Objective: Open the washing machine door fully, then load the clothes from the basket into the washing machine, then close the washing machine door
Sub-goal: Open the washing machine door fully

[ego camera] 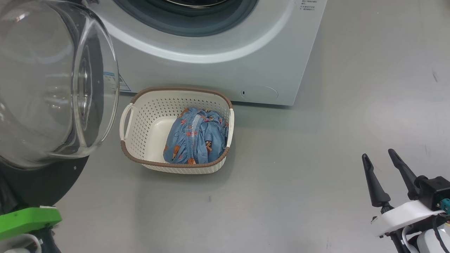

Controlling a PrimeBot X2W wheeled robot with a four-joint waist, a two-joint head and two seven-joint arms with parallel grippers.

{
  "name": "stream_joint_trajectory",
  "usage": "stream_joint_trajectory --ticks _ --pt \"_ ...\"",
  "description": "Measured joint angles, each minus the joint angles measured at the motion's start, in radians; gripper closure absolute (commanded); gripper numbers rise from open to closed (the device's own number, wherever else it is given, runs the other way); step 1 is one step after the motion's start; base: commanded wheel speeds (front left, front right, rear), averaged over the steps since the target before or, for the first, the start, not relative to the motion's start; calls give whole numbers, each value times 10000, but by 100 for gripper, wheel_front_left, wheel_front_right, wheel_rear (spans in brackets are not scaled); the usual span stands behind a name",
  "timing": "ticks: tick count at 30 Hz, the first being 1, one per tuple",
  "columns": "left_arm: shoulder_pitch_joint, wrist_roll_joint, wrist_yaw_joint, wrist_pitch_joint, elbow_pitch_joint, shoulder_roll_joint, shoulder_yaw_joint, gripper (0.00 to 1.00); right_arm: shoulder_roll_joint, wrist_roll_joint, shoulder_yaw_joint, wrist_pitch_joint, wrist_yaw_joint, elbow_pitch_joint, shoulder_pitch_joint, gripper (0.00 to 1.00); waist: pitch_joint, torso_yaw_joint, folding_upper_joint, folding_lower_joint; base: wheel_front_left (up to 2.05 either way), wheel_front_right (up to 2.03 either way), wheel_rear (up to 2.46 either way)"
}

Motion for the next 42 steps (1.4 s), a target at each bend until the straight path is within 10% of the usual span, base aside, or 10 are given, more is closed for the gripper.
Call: stream_joint_trajectory --ticks 42 --pt "-1966 71 0 -8 1812 328 2600 100 -616 382 -15 0 0 -142 -582 0 862 -271 0 0 0 0 0"
